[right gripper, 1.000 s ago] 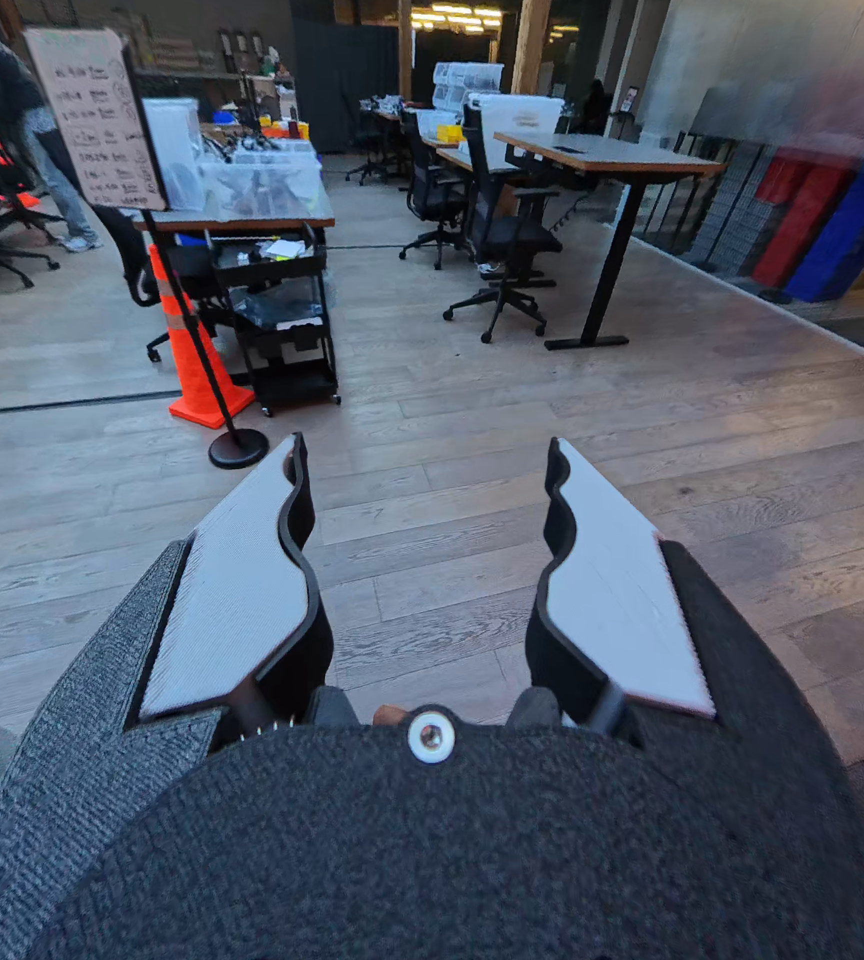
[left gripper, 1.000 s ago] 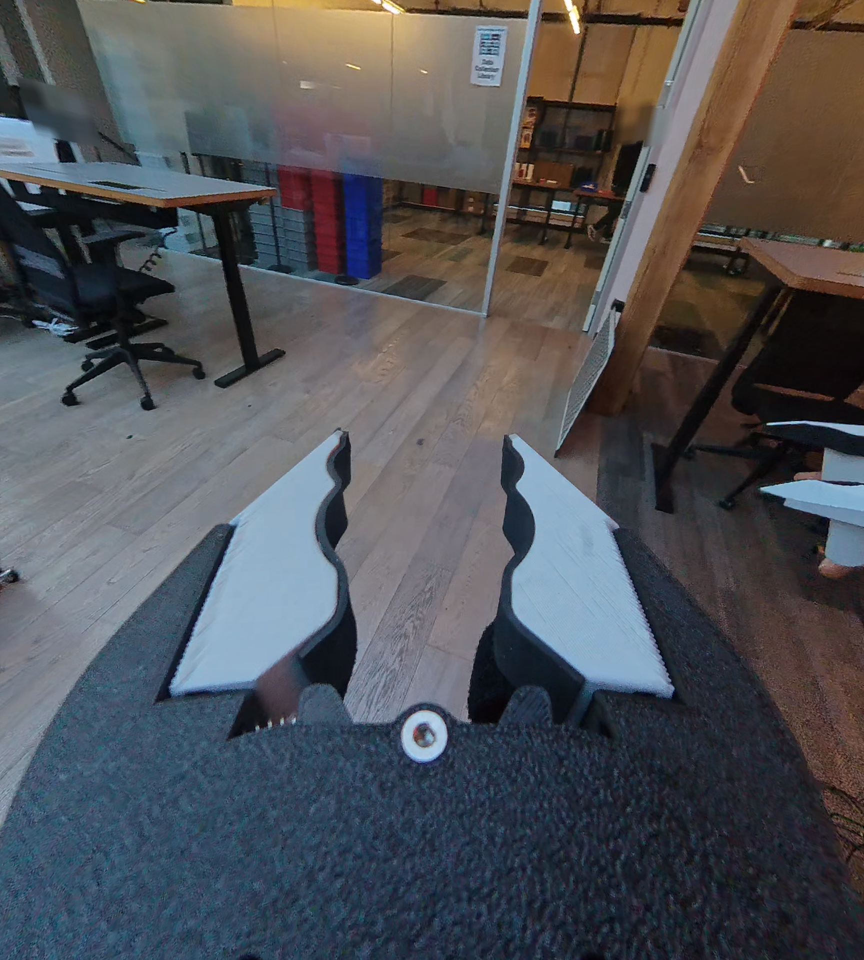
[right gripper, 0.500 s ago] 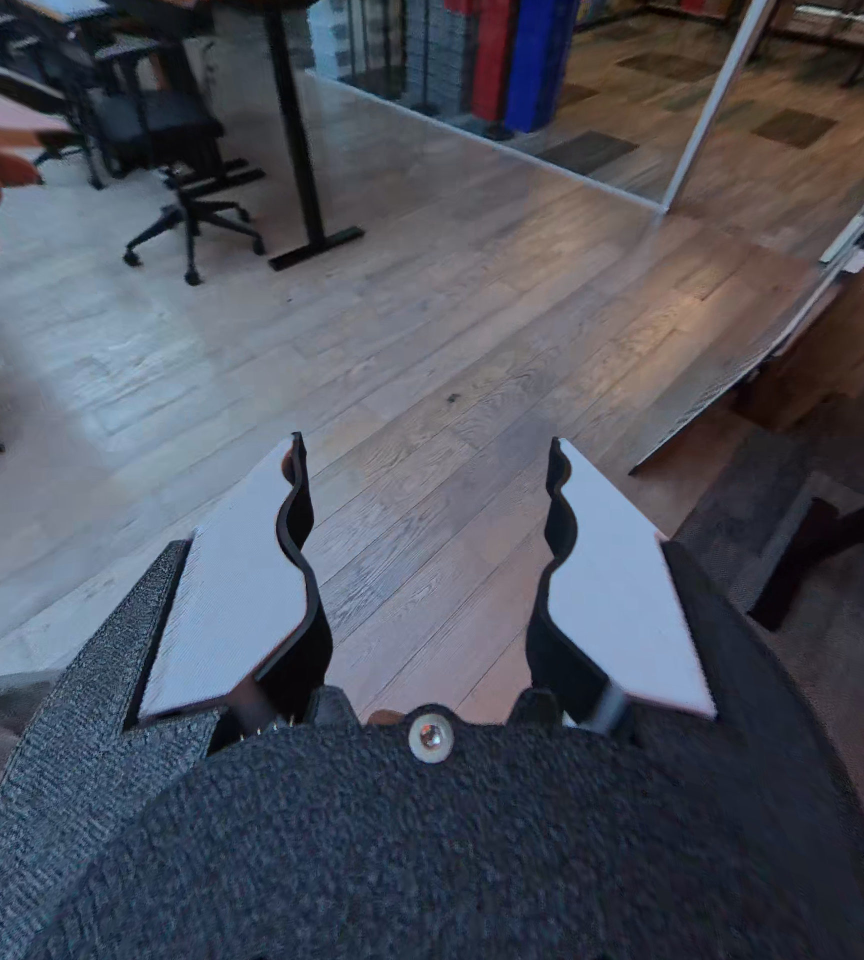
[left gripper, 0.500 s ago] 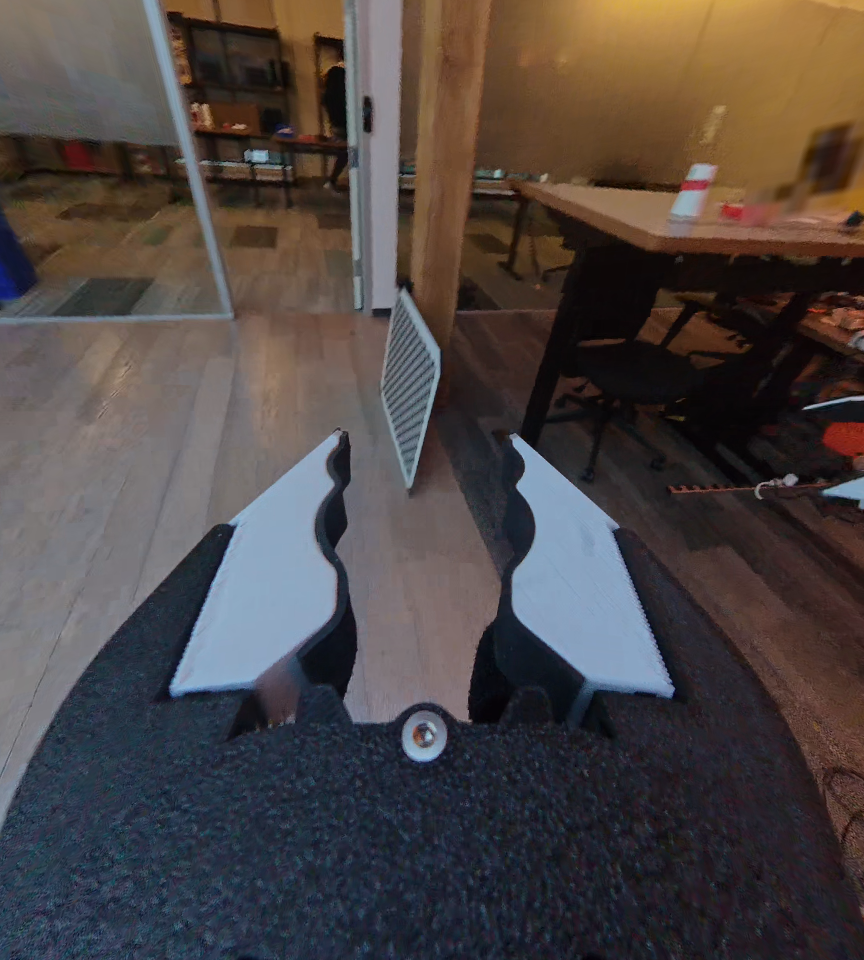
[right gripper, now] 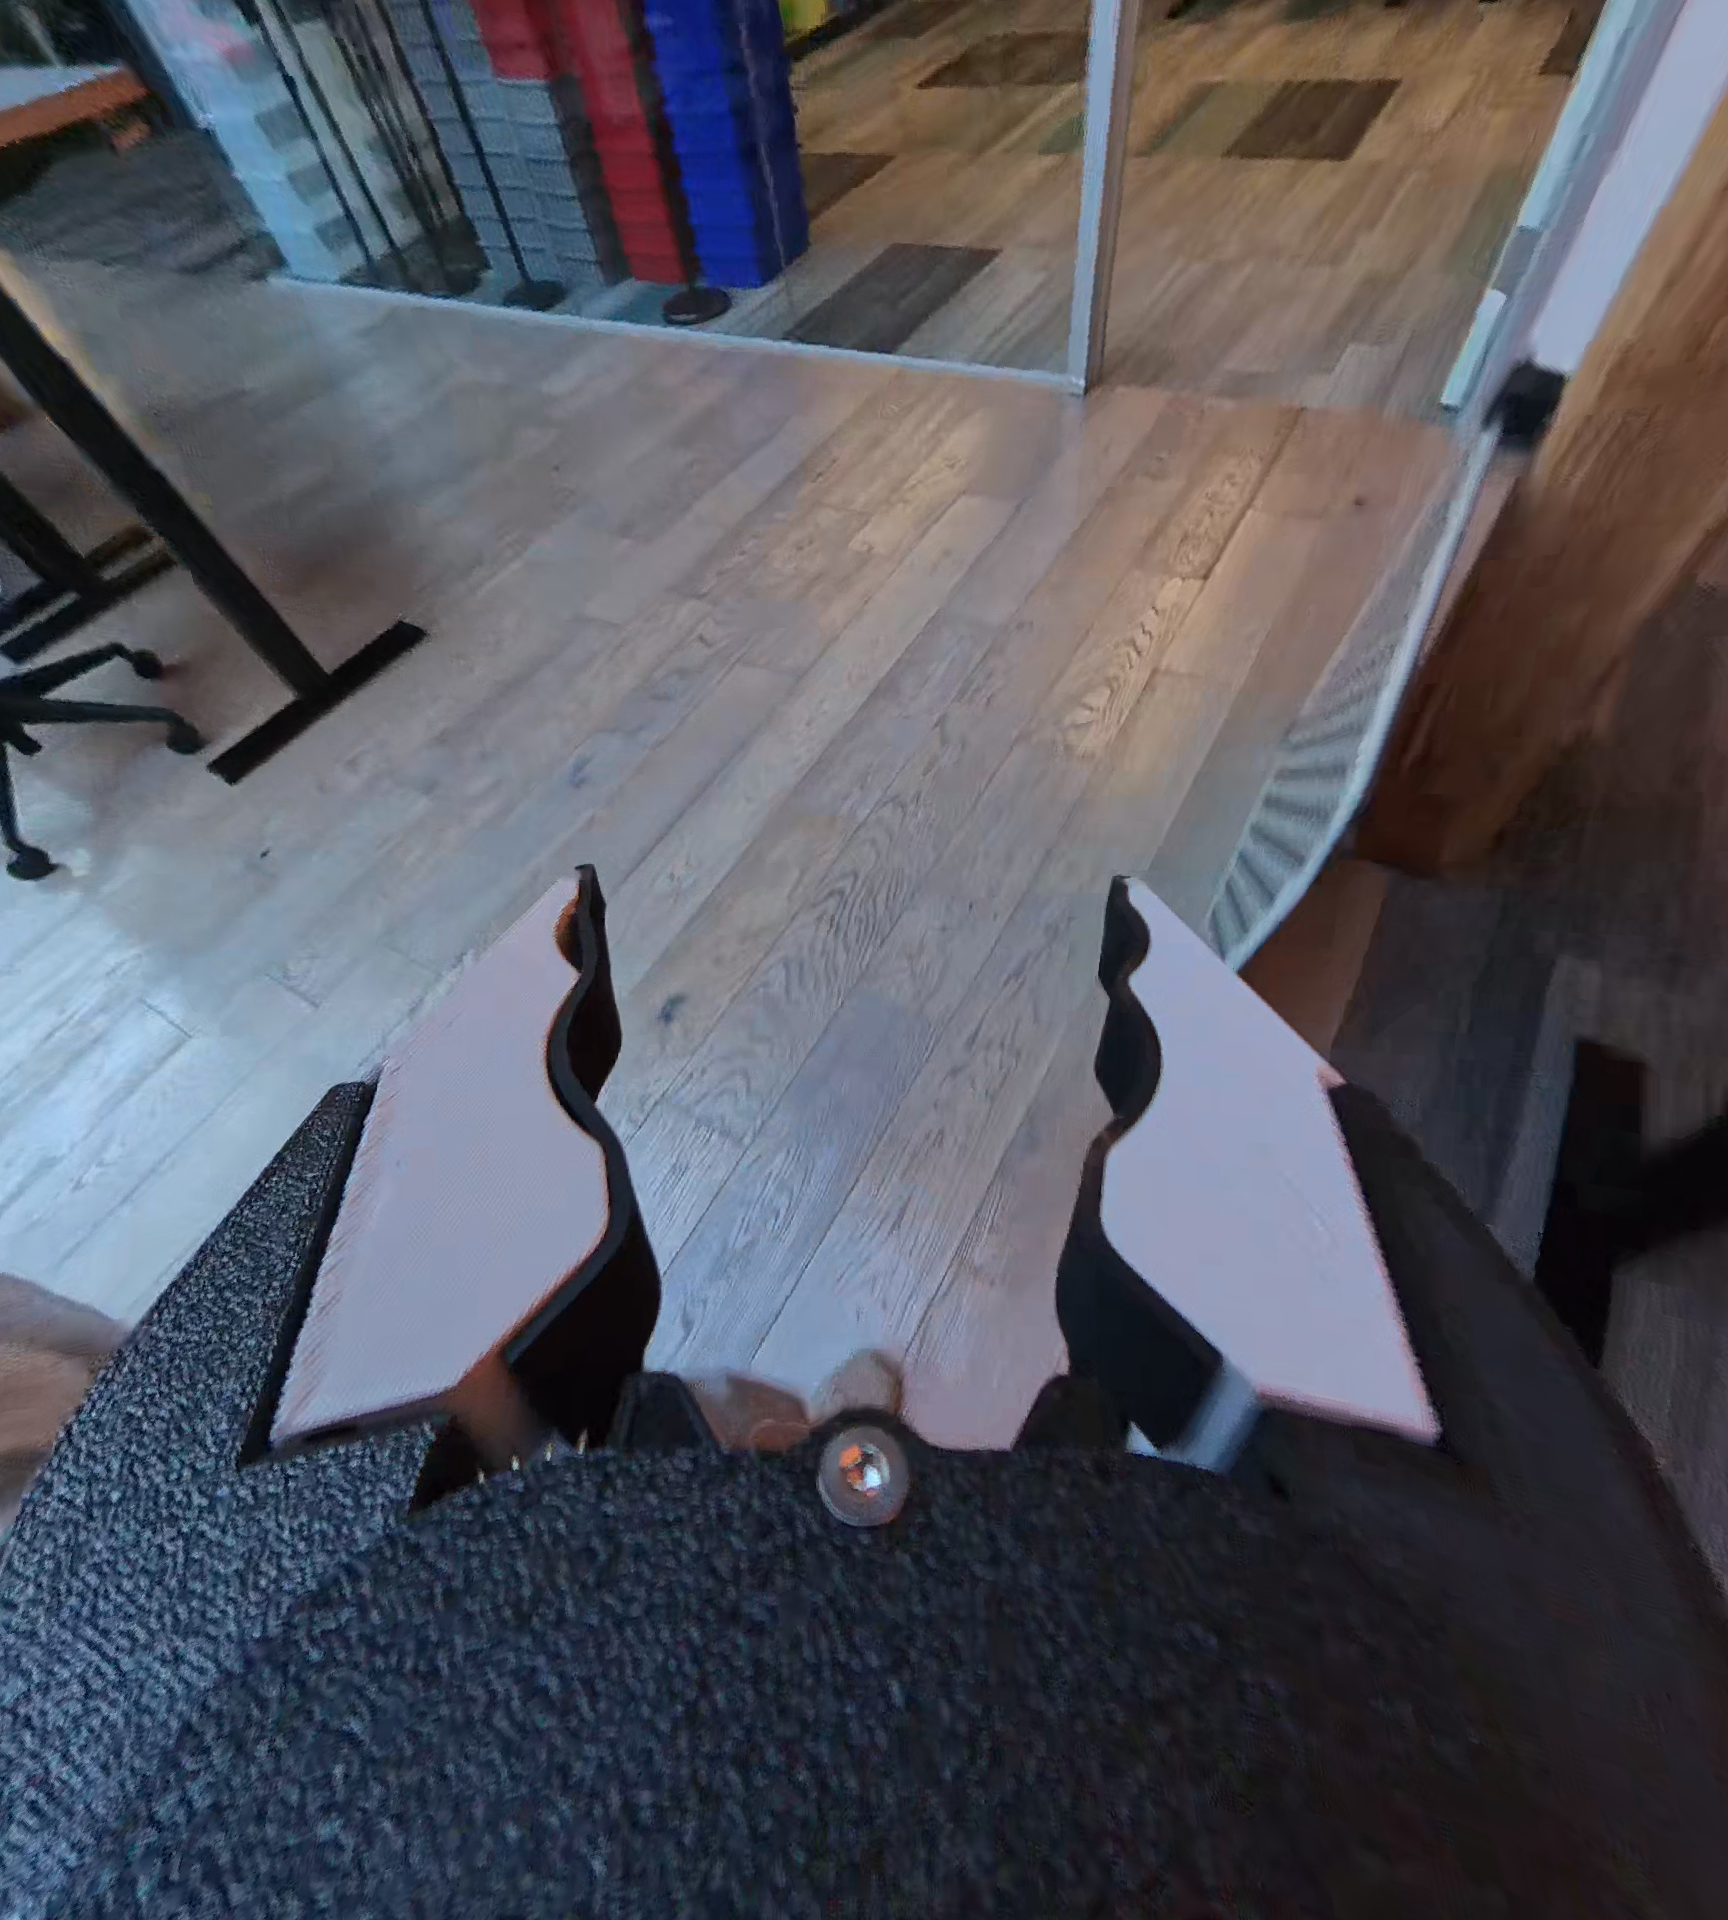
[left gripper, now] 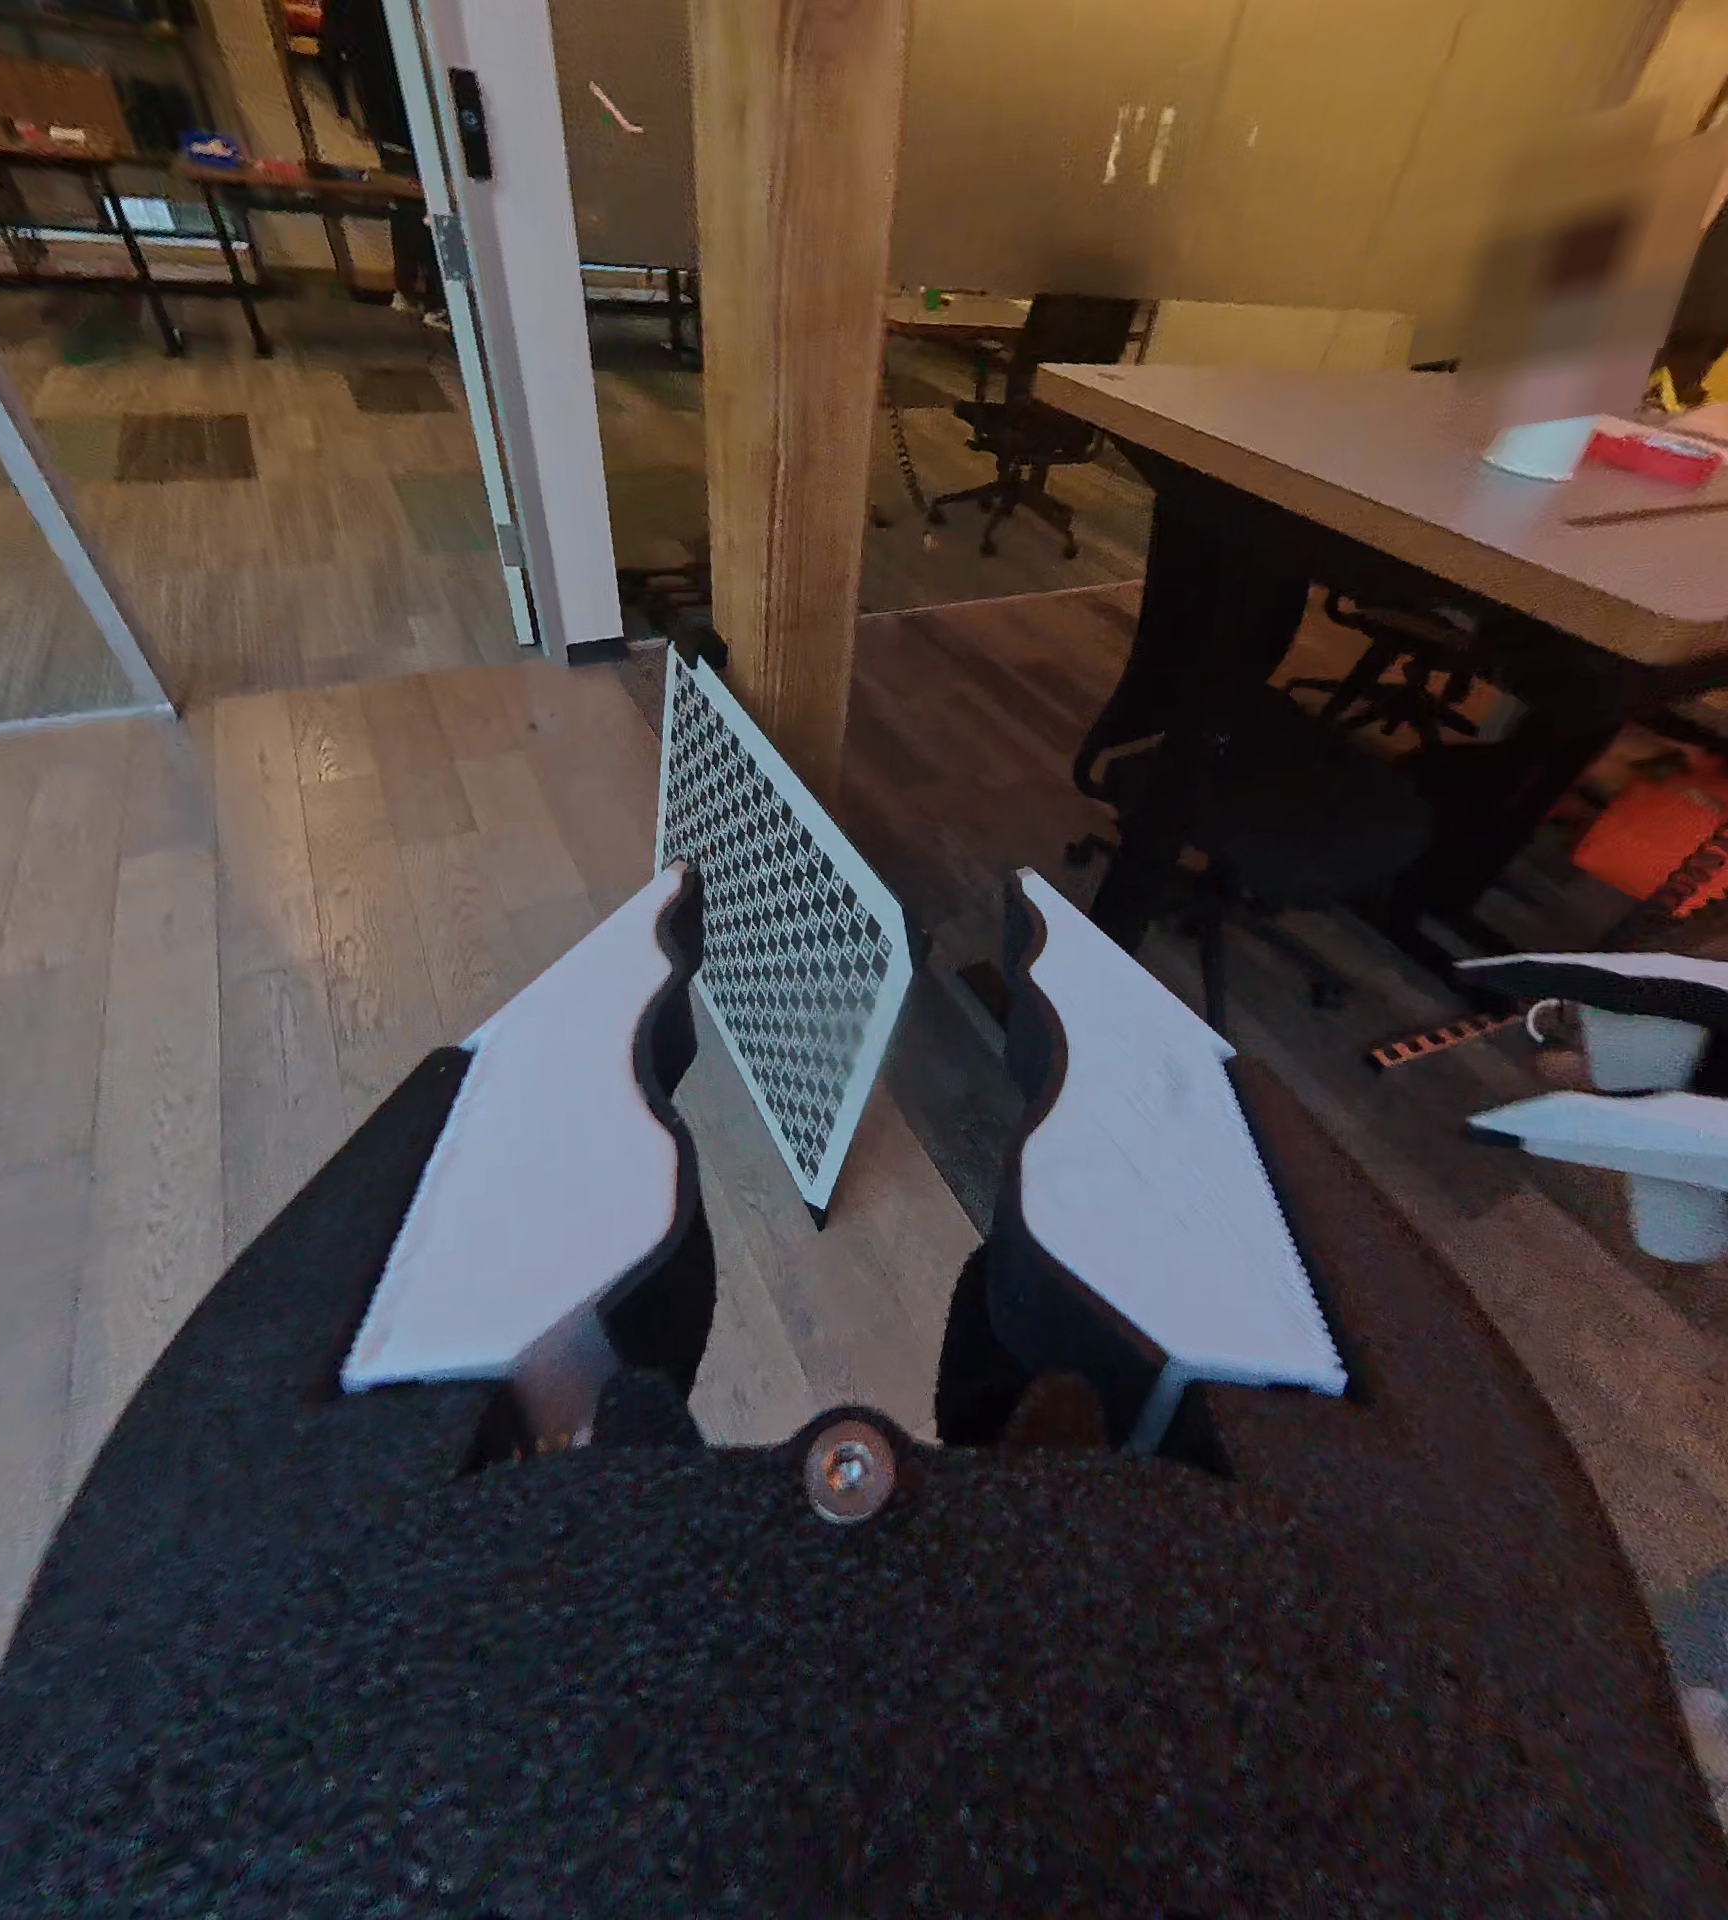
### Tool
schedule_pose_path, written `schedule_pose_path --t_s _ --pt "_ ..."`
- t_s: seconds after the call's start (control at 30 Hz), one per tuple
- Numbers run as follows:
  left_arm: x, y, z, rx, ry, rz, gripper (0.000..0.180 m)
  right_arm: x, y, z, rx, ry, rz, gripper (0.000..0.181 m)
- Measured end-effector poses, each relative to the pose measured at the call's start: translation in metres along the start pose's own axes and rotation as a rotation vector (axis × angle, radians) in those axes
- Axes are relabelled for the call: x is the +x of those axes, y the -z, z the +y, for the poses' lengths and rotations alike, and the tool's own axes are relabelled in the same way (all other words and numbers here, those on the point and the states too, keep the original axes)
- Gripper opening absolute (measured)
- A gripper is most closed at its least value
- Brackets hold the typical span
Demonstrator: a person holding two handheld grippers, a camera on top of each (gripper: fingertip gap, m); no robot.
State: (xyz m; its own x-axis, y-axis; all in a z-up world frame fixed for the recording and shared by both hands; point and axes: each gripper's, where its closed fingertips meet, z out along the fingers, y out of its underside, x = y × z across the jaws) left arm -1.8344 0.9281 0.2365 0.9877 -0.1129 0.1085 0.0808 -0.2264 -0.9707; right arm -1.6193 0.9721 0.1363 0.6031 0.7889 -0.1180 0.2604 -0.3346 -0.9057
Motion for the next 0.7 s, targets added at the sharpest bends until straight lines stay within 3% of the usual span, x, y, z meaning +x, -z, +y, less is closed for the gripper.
schedule_pose_path --t_s 0.27,0.4,0.53,0.7 --pt "-0.242 -0.185 -0.040 -0.054 0.108 -0.141 0.054 0.098 -0.322 -0.265 0.097 0.296 -0.202 0.092" --pt "-0.374 -0.323 -0.034 -0.054 0.109 -0.184 0.053 0.157 -0.498 -0.324 0.084 0.280 -0.186 0.091" --pt "-0.482 -0.500 -0.096 -0.037 0.102 -0.071 0.052 0.209 -0.638 -0.381 0.028 0.129 -0.144 0.093" --pt "-0.566 -0.722 -0.268 0.022 -0.073 0.190 0.053 0.291 -0.763 -0.479 0.001 0.096 -0.100 0.099"
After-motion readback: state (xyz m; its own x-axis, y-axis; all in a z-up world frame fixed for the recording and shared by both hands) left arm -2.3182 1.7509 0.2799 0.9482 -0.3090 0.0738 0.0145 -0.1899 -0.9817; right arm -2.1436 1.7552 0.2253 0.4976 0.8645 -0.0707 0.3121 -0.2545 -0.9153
